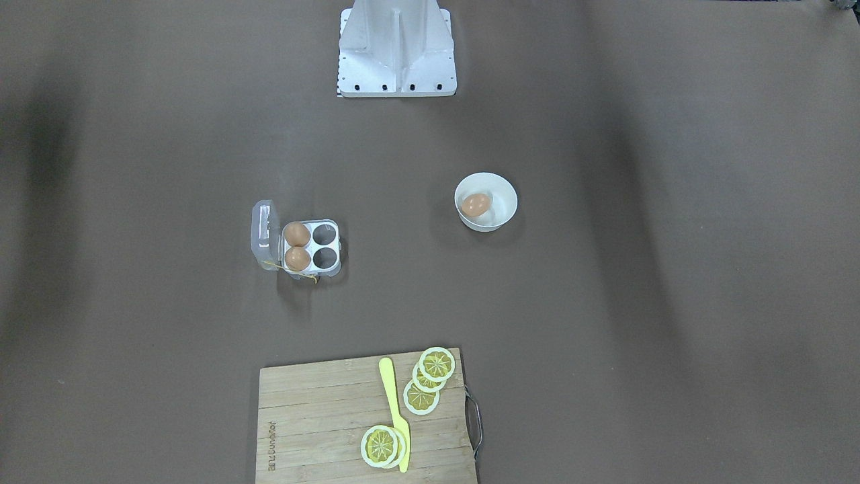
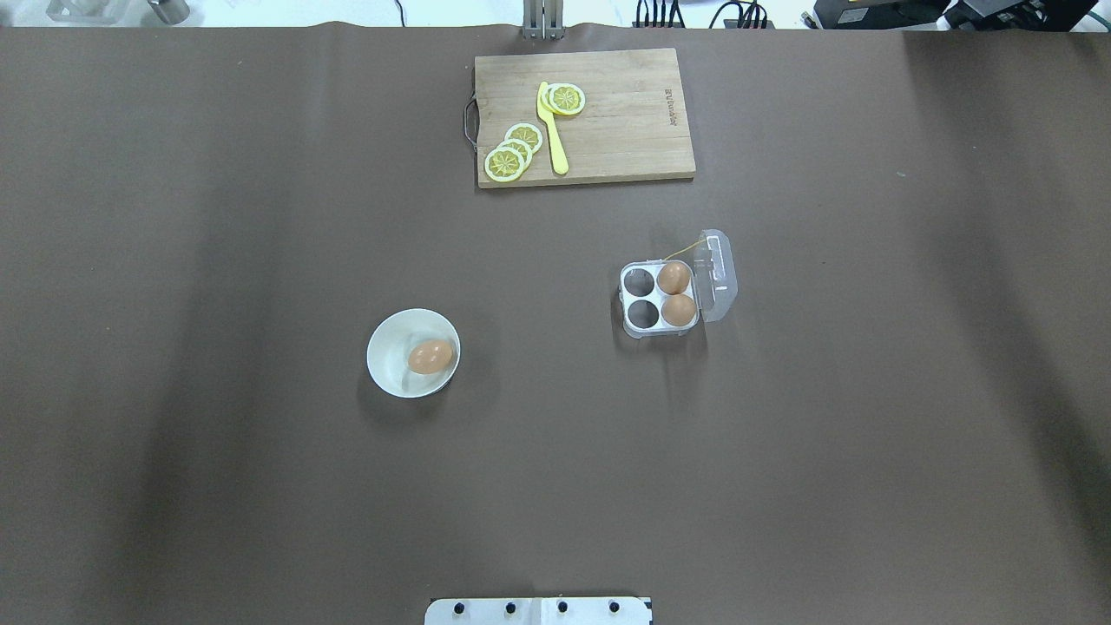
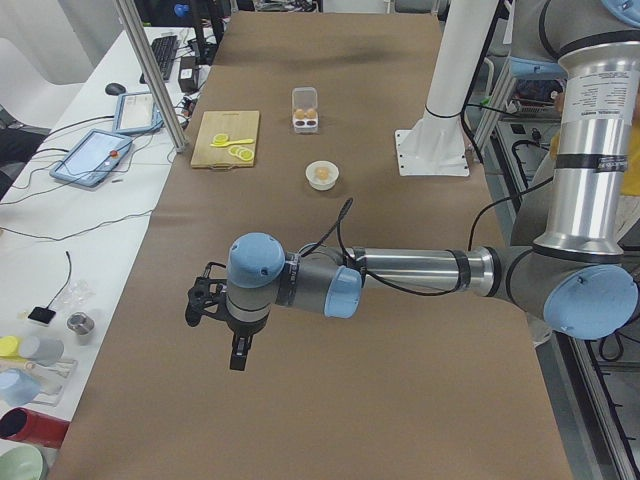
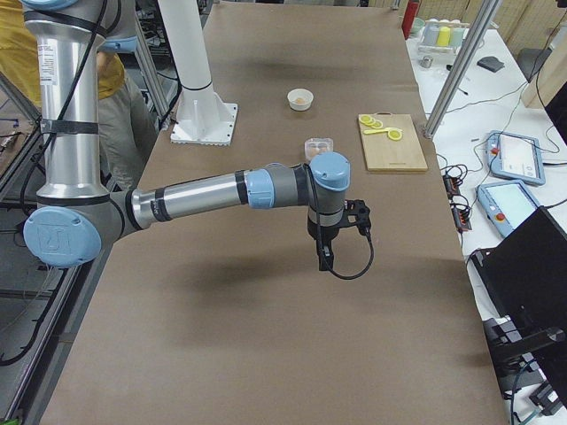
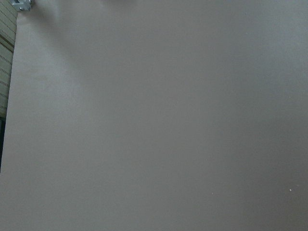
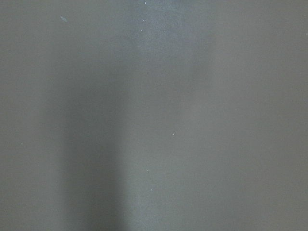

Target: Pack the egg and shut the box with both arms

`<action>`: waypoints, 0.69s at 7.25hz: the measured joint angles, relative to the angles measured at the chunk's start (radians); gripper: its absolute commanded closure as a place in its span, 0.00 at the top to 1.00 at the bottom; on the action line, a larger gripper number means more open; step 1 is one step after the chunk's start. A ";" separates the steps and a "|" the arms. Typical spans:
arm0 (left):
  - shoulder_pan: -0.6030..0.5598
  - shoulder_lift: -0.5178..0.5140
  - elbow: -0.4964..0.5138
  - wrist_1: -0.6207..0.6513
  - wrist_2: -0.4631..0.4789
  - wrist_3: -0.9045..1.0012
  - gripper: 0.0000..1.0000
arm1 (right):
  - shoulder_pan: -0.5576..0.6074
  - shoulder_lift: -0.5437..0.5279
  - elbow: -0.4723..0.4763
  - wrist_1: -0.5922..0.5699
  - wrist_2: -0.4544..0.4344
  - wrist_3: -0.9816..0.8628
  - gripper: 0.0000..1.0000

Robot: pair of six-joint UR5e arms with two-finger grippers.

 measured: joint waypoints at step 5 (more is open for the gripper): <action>0.040 0.026 0.042 0.009 0.001 -0.007 0.98 | -0.001 -0.004 -0.002 0.000 0.000 0.000 1.00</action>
